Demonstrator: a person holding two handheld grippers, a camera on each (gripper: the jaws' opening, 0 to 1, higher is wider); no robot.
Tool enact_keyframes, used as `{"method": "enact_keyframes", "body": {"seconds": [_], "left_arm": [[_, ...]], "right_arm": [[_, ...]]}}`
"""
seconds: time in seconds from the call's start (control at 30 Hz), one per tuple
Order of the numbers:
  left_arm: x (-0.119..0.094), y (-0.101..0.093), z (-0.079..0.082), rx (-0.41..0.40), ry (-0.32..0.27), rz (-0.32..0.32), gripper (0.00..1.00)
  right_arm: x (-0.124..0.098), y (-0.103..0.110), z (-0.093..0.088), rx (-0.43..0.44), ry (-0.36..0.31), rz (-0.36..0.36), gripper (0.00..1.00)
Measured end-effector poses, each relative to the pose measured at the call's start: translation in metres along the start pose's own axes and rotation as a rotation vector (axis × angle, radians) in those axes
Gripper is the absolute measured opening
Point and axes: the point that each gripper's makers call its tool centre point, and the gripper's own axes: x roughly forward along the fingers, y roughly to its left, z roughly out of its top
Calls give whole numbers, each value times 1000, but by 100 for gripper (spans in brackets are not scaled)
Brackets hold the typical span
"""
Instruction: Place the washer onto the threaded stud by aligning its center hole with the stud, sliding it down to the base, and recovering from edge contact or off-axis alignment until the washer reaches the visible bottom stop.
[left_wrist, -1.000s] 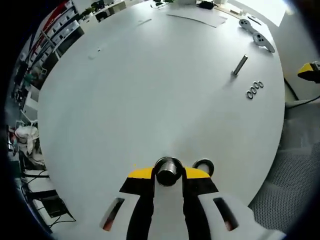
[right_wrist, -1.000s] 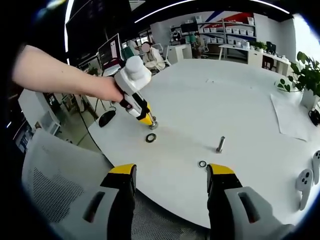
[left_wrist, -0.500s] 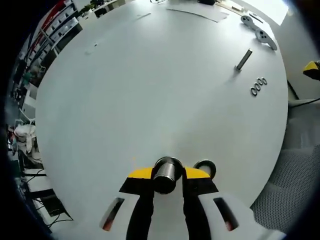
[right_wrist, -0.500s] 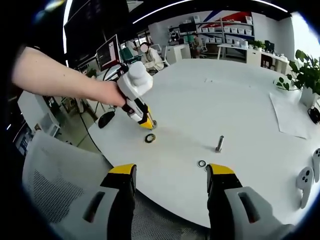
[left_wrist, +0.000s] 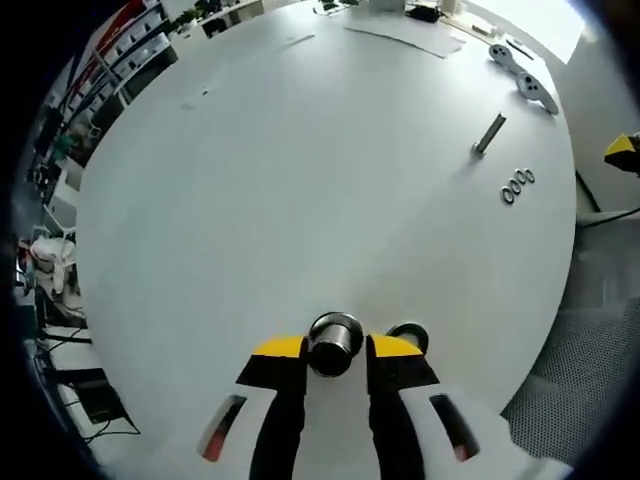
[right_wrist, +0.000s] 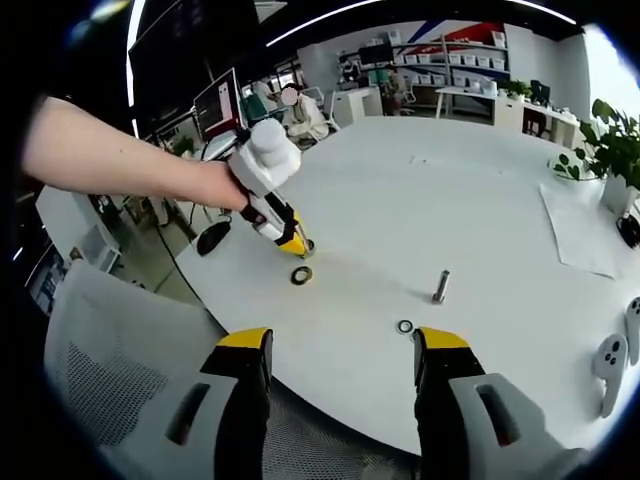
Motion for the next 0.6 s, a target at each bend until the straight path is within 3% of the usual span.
{"method": "enact_keyframes", "body": {"seconds": [0.27, 0.6], "left_arm": [[-18, 7, -2, -48, -48, 17, 22], [-31, 1, -20, -94, -79, 19, 25]], "right_arm": [[0, -2, -4, -2, 17, -10, 60], [0, -6, -7, 2, 30, -30, 60]]}}
